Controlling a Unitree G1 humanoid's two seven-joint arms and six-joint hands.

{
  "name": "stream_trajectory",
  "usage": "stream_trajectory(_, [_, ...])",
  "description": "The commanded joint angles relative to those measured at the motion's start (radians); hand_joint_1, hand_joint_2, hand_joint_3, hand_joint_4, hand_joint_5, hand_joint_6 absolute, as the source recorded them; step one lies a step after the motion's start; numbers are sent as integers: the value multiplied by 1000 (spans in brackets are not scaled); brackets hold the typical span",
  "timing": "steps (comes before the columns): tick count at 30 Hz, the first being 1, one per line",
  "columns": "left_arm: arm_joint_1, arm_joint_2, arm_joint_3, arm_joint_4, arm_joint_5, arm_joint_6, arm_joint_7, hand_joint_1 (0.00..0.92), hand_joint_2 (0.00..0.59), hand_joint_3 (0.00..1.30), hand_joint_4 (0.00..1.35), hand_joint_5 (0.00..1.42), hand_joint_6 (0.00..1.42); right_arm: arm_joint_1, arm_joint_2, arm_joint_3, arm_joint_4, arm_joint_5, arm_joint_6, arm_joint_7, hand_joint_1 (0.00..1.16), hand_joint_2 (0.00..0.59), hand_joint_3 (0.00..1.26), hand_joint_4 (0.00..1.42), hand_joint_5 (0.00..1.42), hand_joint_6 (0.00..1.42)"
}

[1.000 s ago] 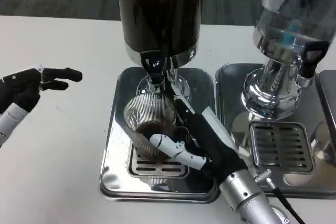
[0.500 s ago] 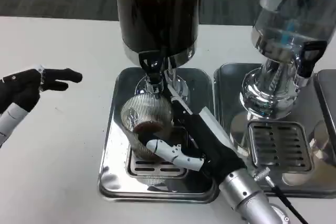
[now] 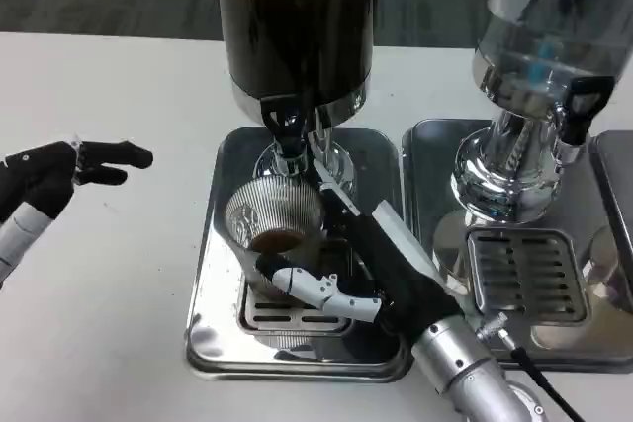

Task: Grasp the cup under the faucet to collect the drink, then remove the cup.

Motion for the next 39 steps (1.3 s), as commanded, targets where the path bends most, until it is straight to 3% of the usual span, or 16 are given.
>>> stream_trajectory(1, [13,15,12,-12,-4,15,6,0,124,484,355,251,326,4,-5,33,0,-29,47,32,572,189,0,0,0,0])
stream_trajectory(13, [4,18,8,-10,4,24,7,0,135,484,362,251,333,-4,-11,54,-11,-41,72,36,614,196,0,0,0,0])
stream_trajectory(22, [3,19,5,-8,9,26,8,0,152,495,371,262,347,9,-14,64,-29,-62,85,1,651,195,0,0,0,36])
stream_trajectory(28, [2,22,2,-6,13,30,5,0,155,497,372,262,348,22,-8,62,-27,-54,86,-16,654,195,0,0,23,158])
stream_trajectory(35, [7,27,1,-10,15,33,6,0,166,498,376,262,349,42,-7,70,-41,-82,96,-61,666,187,0,0,184,359])
stream_trajectory(39, [9,30,3,-10,16,32,7,0,169,498,377,261,363,47,-8,75,-52,-103,102,-83,666,186,0,0,213,391])
